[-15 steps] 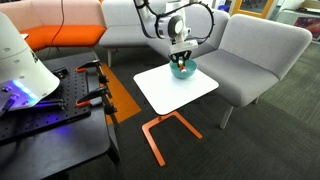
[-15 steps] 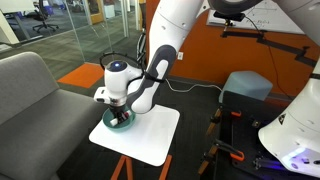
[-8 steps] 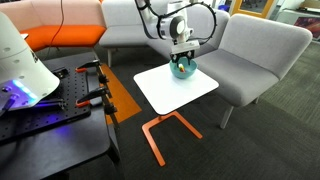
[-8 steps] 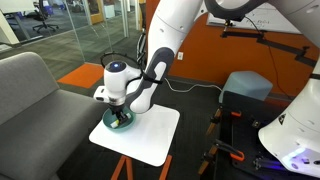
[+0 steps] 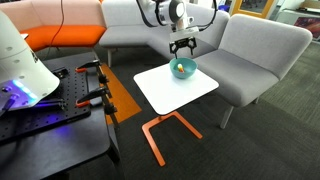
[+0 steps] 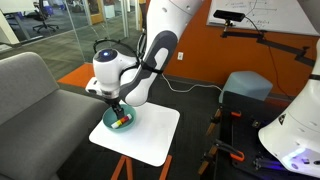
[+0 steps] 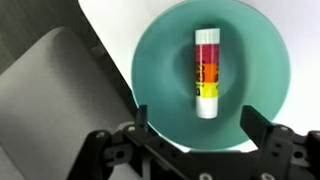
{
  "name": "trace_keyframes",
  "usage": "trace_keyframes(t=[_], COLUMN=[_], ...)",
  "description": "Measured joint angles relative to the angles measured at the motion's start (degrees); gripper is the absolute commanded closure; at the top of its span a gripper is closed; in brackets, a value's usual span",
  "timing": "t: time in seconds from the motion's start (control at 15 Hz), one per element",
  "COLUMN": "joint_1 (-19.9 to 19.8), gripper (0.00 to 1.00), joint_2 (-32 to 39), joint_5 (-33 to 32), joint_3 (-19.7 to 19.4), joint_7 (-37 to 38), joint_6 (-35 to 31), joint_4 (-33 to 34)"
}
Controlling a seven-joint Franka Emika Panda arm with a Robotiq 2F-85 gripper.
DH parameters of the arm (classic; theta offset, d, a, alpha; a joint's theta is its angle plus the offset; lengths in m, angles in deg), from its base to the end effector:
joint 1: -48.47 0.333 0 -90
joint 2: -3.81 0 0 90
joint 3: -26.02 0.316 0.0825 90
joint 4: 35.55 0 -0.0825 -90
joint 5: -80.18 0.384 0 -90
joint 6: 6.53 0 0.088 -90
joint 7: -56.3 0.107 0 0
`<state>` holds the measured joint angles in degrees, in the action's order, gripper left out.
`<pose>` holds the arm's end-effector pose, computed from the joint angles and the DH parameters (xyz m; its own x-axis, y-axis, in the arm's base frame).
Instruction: Put the glue stick in the green bowl
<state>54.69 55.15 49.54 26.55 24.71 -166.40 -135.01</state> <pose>0.6487 0.0999 0.0763 0.4094 0.9113 -0.0442 0.8861 -0.3855 0.2574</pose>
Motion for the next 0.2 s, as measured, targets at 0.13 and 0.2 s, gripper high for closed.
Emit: trace_keyframes(t=[0.13, 0.2], joint_1=[0.4, 0.3], gripper=[0.0, 0.0], joint_2=[-2.9, -4.2], joint_5=[0.7, 1.2], joint_3=[0.8, 1.6], joint_7=[1.1, 1.1], joint_6=[4.5, 6.8], joint_4=[-2.2, -3.3])
